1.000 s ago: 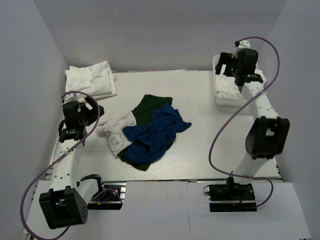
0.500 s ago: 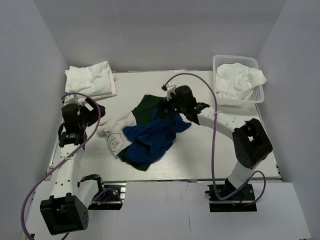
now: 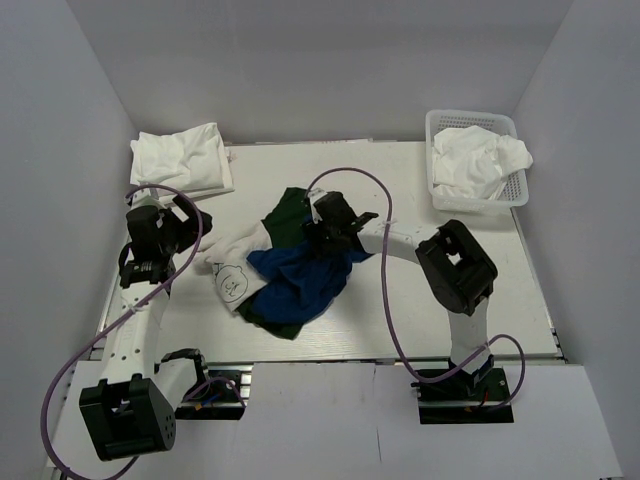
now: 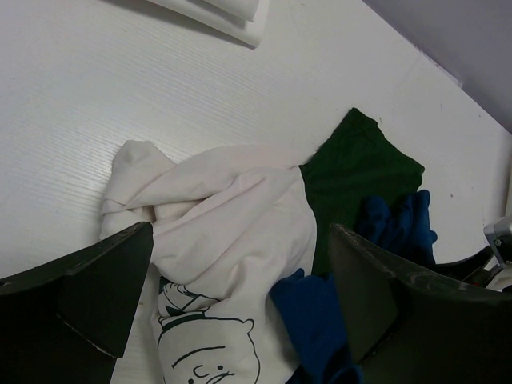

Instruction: Fold and stack the t-shirts

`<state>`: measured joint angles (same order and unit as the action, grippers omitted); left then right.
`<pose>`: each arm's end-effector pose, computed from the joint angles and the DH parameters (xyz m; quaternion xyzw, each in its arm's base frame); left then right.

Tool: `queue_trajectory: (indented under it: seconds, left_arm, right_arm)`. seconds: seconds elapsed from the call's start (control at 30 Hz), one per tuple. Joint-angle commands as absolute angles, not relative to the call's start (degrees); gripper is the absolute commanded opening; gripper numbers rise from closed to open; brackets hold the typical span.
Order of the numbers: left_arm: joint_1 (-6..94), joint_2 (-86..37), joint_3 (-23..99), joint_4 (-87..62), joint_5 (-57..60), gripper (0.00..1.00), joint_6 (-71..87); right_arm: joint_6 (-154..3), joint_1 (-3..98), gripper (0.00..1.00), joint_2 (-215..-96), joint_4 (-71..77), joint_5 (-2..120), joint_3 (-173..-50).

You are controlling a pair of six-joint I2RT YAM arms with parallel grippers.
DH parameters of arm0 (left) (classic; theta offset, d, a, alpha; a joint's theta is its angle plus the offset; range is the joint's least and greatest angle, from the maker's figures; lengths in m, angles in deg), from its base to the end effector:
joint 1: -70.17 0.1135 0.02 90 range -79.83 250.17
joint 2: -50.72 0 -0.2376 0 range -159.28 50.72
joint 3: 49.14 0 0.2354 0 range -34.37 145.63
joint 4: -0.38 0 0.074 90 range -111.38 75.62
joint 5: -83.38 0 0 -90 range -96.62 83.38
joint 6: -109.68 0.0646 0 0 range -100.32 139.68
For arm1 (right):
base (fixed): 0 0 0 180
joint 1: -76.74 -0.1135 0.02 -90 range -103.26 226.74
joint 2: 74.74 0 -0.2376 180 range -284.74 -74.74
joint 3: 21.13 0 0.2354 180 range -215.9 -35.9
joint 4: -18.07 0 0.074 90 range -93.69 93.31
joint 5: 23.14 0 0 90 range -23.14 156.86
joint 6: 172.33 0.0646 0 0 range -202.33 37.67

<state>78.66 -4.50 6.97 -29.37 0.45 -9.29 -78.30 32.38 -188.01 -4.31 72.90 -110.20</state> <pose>0.2393 0.0277 0.2456 -0.2463 0.8239 -0.1425 0.4901 0.3076 0.2913 0.1349 -0.3015 0.8776 0.1067 0.3570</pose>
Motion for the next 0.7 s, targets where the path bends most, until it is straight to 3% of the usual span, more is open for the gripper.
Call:
queue_trajectory:
  seconds: [0.0, 0.03, 0.1, 0.37, 0.67]
  left_arm:
    - [78.61, -4.21, 8.08, -29.67, 0.41, 1.00, -9.41]
    - [78.61, -4.21, 8.08, -29.68, 0.41, 1.00, -9.41]
    - [78.61, -4.21, 8.08, -29.68, 0.41, 1.00, -9.41]
    - [78.61, -3.68, 8.08, -30.91, -0.73, 1.00, -9.41]
    - [78.61, -1.84, 8.08, -31.43, -1.79, 1.00, -9.41]
  right_arm:
    - [-76.62, 32.62, 0.64, -189.09, -7.95, 77.32, -111.84]
    - [-76.53, 32.71, 0.26, -186.91, -7.42, 76.80, -111.14]
    - [-76.62, 32.71, 0.03, -184.17, -4.70, 78.36, -109.91]
    - [-76.62, 36.84, 0.00, -163.44, 9.10, 89.62, -107.26]
    - [-76.09, 53.42, 0.00, -161.57, 10.76, 94.01, -122.10]
